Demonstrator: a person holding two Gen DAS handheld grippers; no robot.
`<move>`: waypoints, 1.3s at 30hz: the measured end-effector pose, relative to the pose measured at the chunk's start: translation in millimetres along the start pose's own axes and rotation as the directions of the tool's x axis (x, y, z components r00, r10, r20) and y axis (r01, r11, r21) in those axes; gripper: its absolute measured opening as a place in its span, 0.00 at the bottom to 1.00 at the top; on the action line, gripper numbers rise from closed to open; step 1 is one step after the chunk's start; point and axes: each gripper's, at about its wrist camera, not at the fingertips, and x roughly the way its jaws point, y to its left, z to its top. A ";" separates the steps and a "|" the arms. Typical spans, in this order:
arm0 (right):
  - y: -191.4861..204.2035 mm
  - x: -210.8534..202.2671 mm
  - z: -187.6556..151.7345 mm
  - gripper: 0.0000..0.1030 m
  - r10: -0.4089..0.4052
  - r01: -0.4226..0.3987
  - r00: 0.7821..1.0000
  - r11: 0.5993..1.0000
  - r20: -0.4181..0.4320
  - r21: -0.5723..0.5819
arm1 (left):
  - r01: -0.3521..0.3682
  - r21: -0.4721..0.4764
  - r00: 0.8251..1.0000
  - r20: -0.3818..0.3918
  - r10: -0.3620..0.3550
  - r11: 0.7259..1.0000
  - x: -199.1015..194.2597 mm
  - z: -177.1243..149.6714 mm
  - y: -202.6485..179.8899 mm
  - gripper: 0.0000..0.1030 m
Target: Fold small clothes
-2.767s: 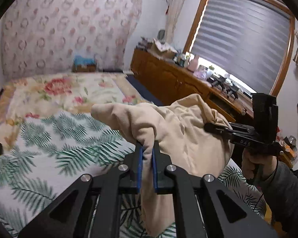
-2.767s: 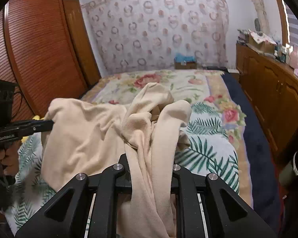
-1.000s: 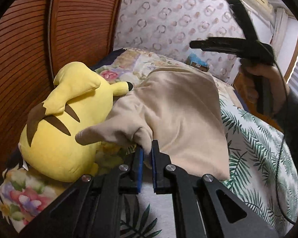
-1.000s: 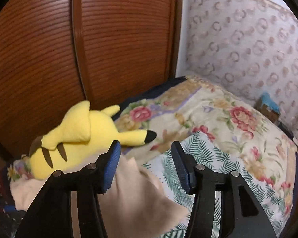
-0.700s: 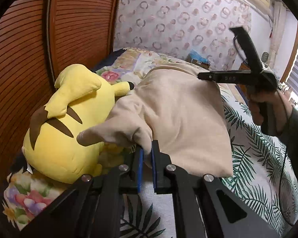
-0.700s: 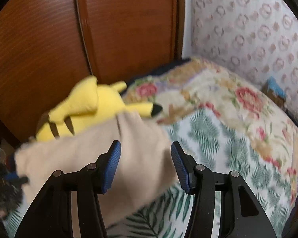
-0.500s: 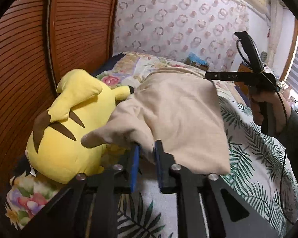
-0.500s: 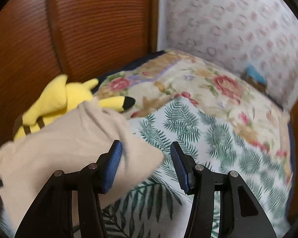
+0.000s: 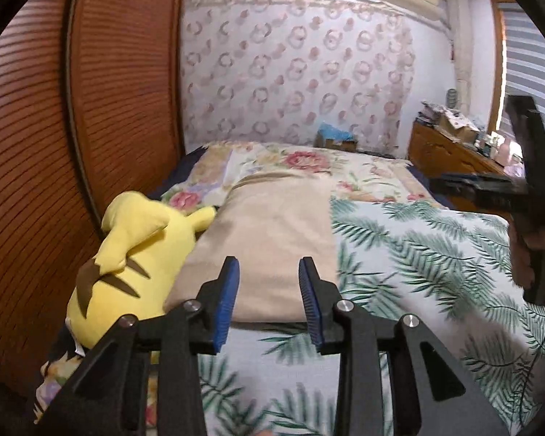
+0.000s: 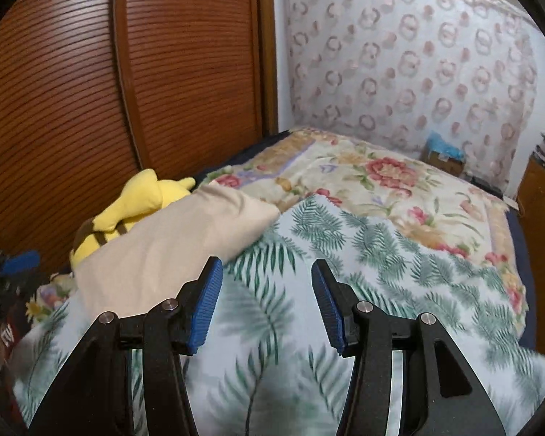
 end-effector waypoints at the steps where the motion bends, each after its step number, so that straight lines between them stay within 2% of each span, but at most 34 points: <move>1: 0.5 -14.1 -7.8 0.51 -0.008 0.008 1.000 1.000 0.006 0.008 | -0.001 0.010 1.000 0.006 0.001 1.000 -2.8 1.5 -7.4 0.31; 9: -1.3 -95.9 -52.5 0.59 -0.067 0.063 0.996 0.995 0.054 0.072 | 0.053 0.075 0.998 0.037 -0.056 0.996 -19.1 11.3 -58.8 0.31; 17: -10.6 -160.2 -86.5 0.85 -0.163 0.145 0.981 0.977 0.106 0.159 | 0.098 0.118 0.992 0.064 -0.106 0.988 -37.3 20.2 -109.3 0.31; 22: -22.6 -194.2 -98.9 0.85 -0.240 0.203 0.961 0.950 0.139 0.235 | 0.154 0.135 0.983 0.076 -0.165 0.979 -46.9 31.3 -133.4 0.31; 30: -28.1 -236.1 -110.0 0.85 -0.349 0.286 0.918 0.913 0.190 0.291 | 0.166 0.141 0.977 0.108 -0.182 0.976 -61.7 45.7 -153.7 0.33; 34: -28.7 -241.2 -113.9 0.85 -0.372 0.307 0.907 0.904 0.194 0.299 | 0.162 0.142 0.978 0.108 -0.178 0.977 -62.7 47.6 -155.6 0.33; 39: -27.8 -239.9 -117.9 0.85 -0.372 0.307 0.908 0.904 0.193 0.298 | 0.154 0.138 0.980 0.103 -0.169 0.978 -63.0 47.5 -156.4 0.33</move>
